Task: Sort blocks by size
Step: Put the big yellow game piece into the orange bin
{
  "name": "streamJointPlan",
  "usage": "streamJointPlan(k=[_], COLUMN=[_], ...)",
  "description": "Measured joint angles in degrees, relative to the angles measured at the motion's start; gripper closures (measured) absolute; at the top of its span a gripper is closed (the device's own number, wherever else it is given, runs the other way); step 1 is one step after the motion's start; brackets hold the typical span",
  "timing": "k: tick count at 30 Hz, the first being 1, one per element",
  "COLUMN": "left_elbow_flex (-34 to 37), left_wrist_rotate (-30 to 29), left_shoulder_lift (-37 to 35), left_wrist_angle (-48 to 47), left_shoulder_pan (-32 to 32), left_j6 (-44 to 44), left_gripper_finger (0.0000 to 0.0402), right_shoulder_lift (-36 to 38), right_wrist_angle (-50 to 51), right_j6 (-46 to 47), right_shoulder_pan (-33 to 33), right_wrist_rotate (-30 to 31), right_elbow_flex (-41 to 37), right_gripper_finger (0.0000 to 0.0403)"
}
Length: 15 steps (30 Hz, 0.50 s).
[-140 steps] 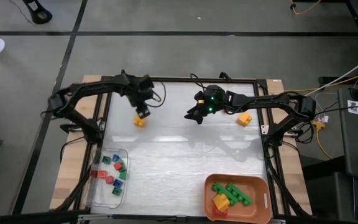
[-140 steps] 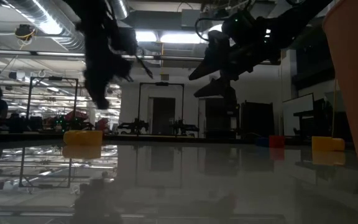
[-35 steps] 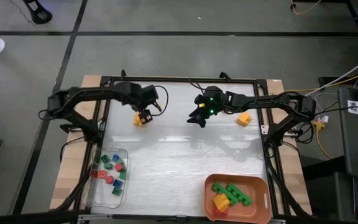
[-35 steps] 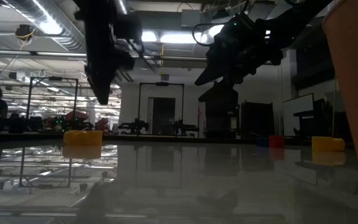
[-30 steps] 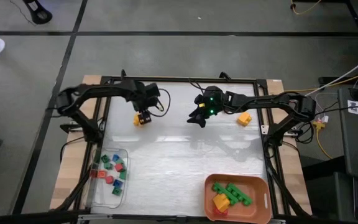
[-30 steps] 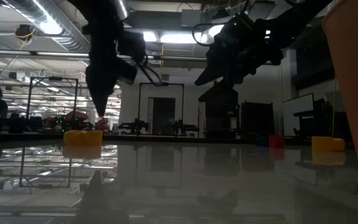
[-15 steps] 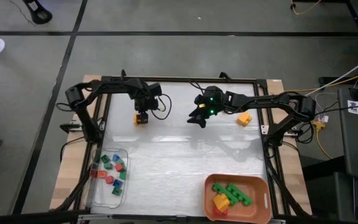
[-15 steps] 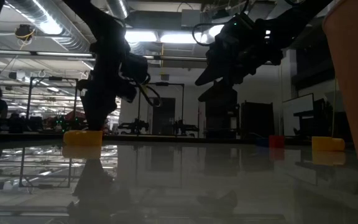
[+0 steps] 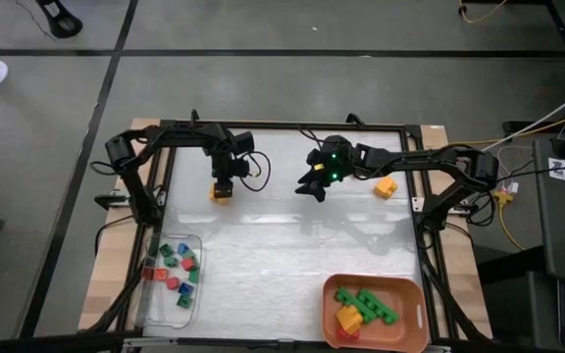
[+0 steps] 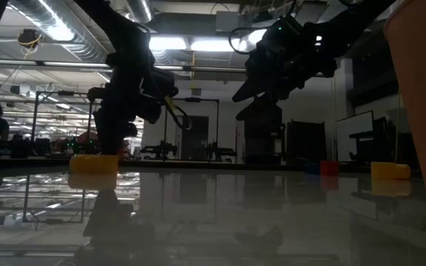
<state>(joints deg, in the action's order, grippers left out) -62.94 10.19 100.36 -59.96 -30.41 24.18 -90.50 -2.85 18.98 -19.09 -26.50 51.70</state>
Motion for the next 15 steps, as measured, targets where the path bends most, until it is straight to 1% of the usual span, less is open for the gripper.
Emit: streamJointPlan(k=[4,11,15], left_elbow_flex=[0.0,0.0,0.0], left_wrist_rotate=[3.26,7.07,6.97], left_shoulder_lift=[0.02,0.0,0.0], left_wrist_angle=[-0.77,-0.88,-0.64], left_shoulder_pan=[0.04,1.21,2.37], left_j6=[-0.05,-0.42,-2.88], left_gripper_finger=[0.0294,0.0358,0.0383], right_shoulder_lift=[0.0,0.0,0.0], right_wrist_angle=[0.0,0.0,0.0], right_j6=[-0.02,-0.02,-0.02], right_shoulder_pan=[0.0,0.0,-0.01], right_wrist_rotate=[0.02,0.05,0.04], right_elbow_flex=[0.0,0.0,0.0], right_gripper_finger=[0.0165,0.0165,0.0165])
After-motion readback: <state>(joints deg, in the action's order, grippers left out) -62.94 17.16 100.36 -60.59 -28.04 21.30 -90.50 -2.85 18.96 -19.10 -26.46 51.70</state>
